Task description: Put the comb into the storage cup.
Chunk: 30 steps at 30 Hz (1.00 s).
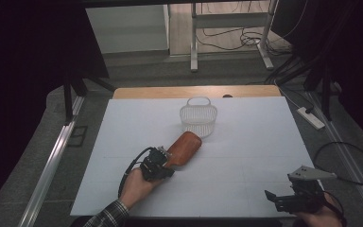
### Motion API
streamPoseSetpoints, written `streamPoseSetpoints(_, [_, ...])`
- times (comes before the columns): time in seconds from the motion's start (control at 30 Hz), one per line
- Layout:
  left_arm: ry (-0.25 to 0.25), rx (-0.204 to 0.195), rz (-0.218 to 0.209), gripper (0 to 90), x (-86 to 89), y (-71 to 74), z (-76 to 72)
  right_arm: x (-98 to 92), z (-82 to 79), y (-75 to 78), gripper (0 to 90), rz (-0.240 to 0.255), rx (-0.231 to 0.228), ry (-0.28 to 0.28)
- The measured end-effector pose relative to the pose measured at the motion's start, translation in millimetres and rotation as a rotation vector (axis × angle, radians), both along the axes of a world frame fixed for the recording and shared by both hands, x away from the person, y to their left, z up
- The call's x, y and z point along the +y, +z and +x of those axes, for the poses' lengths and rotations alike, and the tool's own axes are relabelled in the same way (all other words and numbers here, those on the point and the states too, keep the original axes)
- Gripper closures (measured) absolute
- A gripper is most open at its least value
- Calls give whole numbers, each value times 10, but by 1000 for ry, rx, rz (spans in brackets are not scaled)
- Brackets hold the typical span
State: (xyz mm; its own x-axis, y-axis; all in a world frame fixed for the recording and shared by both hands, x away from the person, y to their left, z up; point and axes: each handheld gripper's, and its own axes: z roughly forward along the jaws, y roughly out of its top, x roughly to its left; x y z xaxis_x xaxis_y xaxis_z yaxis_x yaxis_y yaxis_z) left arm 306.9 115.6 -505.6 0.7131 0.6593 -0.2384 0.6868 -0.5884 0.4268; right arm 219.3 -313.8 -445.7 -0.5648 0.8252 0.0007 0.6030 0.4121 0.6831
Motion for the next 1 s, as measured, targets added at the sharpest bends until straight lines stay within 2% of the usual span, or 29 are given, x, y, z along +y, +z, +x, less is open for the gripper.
streamPoseSetpoints(0.13, [13,-38,-24,864,24,119,-49,2,1,-1,16,-2,1,0])
streamPoseSetpoints(0.2, [16,-43,-32,849,38,153,-62,5,0,-1,16,-4,1,0])
streamPoseSetpoints(0.33, [29,-61,-28,827,73,198,-80,7,1,-2,16,-6,1,0])
streamPoseSetpoints(0.37, [37,-66,-28,799,86,210,-78,9,1,-2,16,-7,1,0])
streamPoseSetpoints(0.4, [47,-75,-29,730,99,224,-75,10,1,-2,17,-7,1,0])
streamPoseSetpoints(0.43, [58,-83,-29,730,113,240,-72,10,1,-2,17,-7,1,0])
streamPoseSetpoints(0.6, [103,-114,-15,484,177,291,-42,7,2,-3,16,-6,2,0])
streamPoseSetpoints(0.63, [118,-118,-16,371,195,291,-26,8,3,-3,16,-7,2,1])
streamPoseSetpoints(0.7, [123,-111,-13,337,201,290,-12,8,2,-3,16,-7,2,1])
streamPoseSetpoints(0.77, [131,-111,-9,230,202,287,4,10,3,-4,16,-9,2,1])
streamPoseSetpoints(1.0, [132,-85,0,32,191,283,57,13,5,-5,16,-12,6,4])
